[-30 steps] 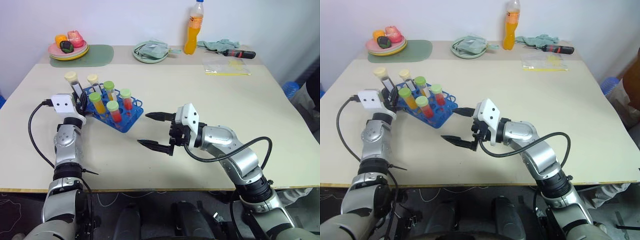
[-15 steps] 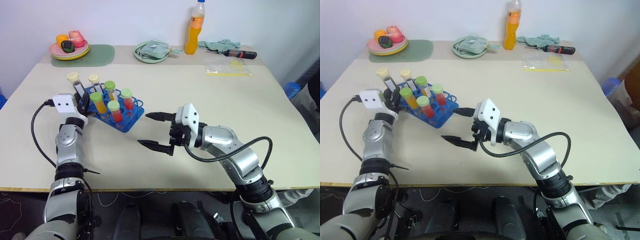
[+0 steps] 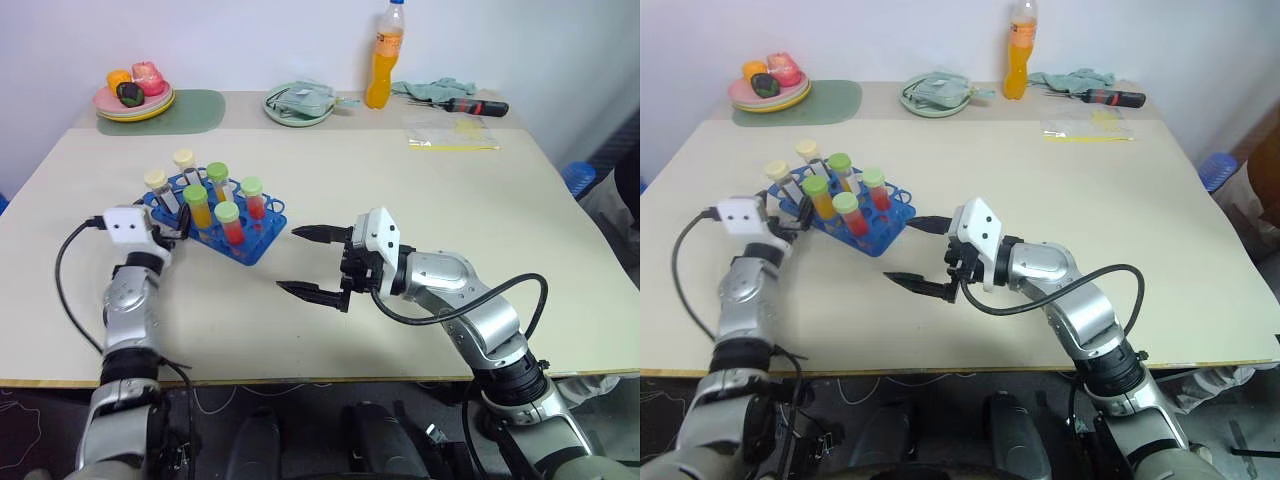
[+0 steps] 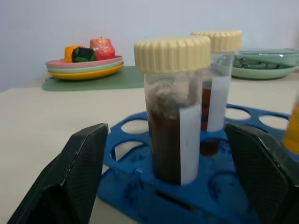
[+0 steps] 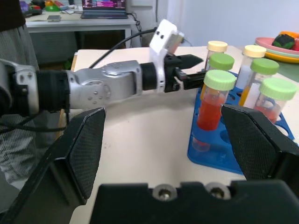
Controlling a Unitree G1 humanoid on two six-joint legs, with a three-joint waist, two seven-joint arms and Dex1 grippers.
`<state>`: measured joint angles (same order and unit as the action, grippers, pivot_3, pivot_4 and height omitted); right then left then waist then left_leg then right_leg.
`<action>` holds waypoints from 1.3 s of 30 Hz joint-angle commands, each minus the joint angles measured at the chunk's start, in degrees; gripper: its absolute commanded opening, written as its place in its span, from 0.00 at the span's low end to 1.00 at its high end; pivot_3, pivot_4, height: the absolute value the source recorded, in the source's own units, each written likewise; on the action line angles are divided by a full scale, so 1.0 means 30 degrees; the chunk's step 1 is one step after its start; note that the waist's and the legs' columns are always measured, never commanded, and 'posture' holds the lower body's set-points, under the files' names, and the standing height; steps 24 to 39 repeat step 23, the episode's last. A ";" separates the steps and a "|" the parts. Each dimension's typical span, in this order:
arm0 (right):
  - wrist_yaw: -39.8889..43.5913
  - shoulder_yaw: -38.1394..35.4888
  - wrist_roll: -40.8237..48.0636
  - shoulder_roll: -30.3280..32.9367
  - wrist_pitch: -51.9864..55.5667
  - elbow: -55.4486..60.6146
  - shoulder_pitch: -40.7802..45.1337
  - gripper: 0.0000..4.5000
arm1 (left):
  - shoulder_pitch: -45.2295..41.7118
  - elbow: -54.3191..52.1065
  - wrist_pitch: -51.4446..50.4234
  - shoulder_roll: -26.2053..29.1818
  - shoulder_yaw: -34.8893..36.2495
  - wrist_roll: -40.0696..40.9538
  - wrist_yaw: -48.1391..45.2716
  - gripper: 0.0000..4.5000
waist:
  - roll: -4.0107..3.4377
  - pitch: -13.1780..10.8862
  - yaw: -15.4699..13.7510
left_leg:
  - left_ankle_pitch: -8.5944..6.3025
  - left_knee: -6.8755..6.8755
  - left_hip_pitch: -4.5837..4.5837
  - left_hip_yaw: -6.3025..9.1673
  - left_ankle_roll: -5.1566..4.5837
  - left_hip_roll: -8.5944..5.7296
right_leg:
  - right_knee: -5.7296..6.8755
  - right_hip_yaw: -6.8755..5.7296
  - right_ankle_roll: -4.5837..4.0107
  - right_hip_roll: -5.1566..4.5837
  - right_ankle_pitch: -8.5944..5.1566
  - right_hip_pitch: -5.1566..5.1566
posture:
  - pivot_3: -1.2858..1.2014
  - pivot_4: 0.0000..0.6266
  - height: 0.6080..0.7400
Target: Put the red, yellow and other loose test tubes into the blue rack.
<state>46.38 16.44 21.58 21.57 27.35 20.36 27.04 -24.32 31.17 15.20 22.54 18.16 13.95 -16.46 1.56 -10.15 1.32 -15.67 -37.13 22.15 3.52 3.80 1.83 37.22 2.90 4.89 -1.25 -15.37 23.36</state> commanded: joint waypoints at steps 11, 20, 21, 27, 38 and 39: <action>0.1512 -0.8265 0.1946 0.6485 0.0947 -0.2706 -0.1498 0.97 | 1.2791 -1.4395 -0.9498 0.7241 0.4733 0.6421 -0.8082 0.94 | -0.0081 -0.0050 -0.0278 | -0.0002 0.0029 -0.0113 -0.0083 0.0001 -0.0008 | -0.0090 0.0018 -0.0137 -0.0091 -0.0089 -0.0121 | 0.52 0.24 1.00; 0.2004 -0.8898 0.1859 0.7308 0.0204 -0.3944 -0.2242 0.97 | 1.2412 -1.5459 -1.0902 0.6708 0.4270 0.6328 -0.7793 0.94 | -0.0123 -0.0073 0.0008 | -0.0006 0.0057 -0.0160 -0.0134 -0.0006 0.0011 | -0.0052 0.0065 -0.0107 -0.0039 -0.0101 -0.0114 | 0.52 0.24 1.00; 0.2077 -0.8885 0.1911 0.7356 0.0226 -0.3887 -0.2321 0.97 | 1.2366 -1.5549 -1.0998 0.6631 0.4179 0.6273 -0.7745 0.94 | -0.0122 -0.0072 0.0005 | -0.0006 0.0057 -0.0163 -0.0135 -0.0006 0.0010 | -0.0053 0.0068 -0.0107 -0.0040 -0.0101 -0.0116 | 0.52 0.24 1.00; 0.2206 -0.8806 0.1922 0.7425 0.0240 -0.3752 -0.2539 0.97 | 1.2218 -1.5516 -1.1036 0.6493 0.3954 0.6128 -0.7704 0.94 | -0.0121 -0.0072 -0.0021 | -0.0006 0.0056 -0.0172 -0.0137 -0.0006 0.0010 | -0.0053 0.0069 -0.0107 -0.0038 -0.0103 -0.0124 | 0.52 0.24 1.00; 0.2206 -0.8806 0.1922 0.7425 0.0240 -0.3752 -0.2539 0.97 | 1.2218 -1.5516 -1.1036 0.6493 0.3954 0.6128 -0.7704 0.94 | -0.0121 -0.0072 -0.0021 | -0.0006 0.0056 -0.0172 -0.0137 -0.0006 0.0010 | -0.0053 0.0069 -0.0107 -0.0038 -0.0103 -0.0124 | 0.52 0.24 1.00; 0.2206 -0.8806 0.1922 0.7425 0.0240 -0.3752 -0.2539 0.97 | 1.2218 -1.5516 -1.1036 0.6493 0.3954 0.6128 -0.7704 0.94 | -0.0121 -0.0072 -0.0021 | -0.0006 0.0056 -0.0172 -0.0137 -0.0006 0.0010 | -0.0053 0.0069 -0.0107 -0.0038 -0.0103 -0.0124 | 0.52 0.24 1.00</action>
